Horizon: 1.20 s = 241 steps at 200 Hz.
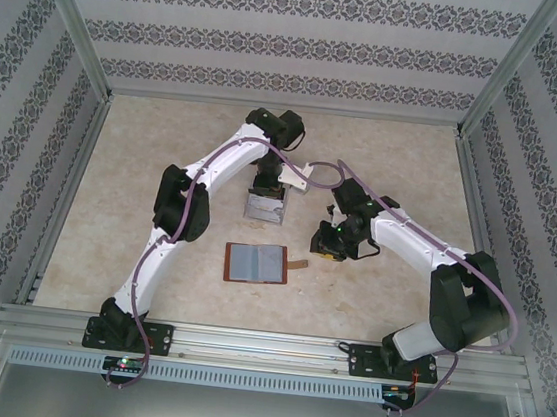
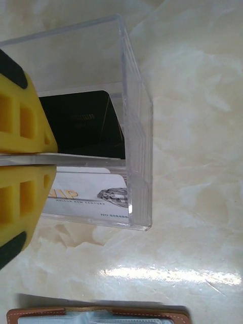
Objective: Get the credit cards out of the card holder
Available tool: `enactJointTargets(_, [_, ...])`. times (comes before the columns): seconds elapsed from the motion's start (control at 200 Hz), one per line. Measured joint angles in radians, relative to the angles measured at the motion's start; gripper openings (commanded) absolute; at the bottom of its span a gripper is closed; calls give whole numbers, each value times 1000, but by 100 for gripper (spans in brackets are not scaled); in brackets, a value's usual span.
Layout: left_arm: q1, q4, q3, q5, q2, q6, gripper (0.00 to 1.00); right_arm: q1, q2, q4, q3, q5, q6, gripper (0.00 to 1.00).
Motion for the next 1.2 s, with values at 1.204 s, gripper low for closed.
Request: enactJointTargets(1.204, [1,271,-143,-228,-155,-906,19,32,127,50,54,-12,-9,29])
